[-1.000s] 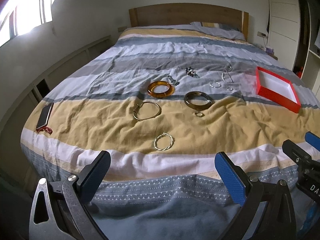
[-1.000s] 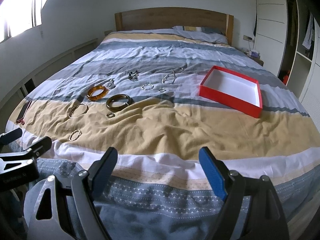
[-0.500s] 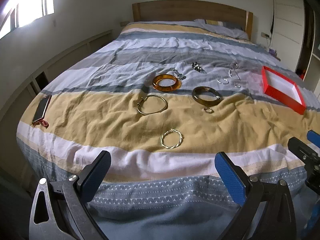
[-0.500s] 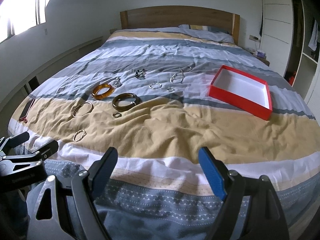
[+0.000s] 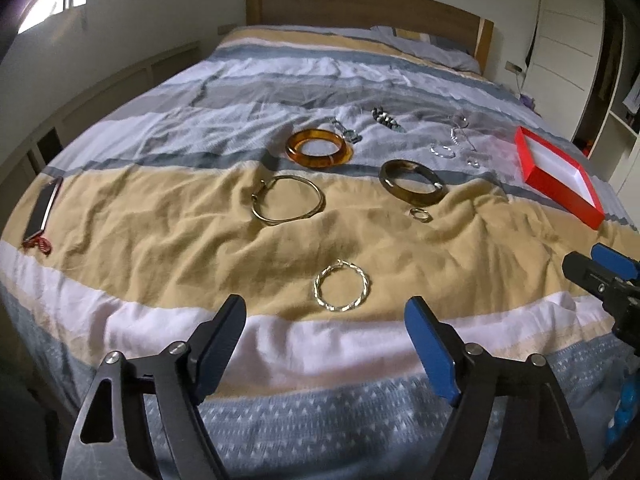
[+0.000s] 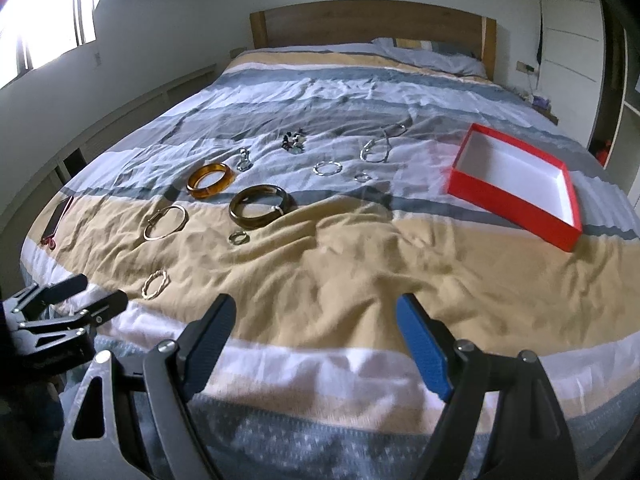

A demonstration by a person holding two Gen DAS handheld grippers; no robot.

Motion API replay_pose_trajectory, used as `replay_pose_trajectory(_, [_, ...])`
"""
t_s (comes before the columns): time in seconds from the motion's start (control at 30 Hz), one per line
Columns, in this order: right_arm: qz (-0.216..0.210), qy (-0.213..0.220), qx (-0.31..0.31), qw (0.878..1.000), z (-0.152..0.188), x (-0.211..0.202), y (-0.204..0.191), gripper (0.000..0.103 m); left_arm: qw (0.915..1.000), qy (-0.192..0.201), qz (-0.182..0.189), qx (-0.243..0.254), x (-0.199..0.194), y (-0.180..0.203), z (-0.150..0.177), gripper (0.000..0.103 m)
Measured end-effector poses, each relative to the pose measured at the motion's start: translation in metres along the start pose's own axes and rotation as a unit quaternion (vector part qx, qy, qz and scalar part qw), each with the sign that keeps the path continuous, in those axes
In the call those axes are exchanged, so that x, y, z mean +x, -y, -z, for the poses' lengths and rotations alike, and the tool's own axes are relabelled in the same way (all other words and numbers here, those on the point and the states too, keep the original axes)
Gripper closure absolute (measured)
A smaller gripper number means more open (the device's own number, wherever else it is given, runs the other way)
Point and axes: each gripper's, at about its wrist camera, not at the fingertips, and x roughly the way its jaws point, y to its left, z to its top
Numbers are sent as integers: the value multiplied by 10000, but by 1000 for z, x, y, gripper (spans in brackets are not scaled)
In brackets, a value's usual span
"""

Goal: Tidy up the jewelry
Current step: 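Grasp the twisted silver hoop earring with the left tool while the right tool grasps a small silver ring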

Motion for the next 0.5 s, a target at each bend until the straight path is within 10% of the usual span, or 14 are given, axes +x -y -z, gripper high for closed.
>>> replay_pose_trajectory(0.5, [-455,-106,-186,9987,-32,48,-17,22,9961,-707,428,-320,64,-10,-9,41])
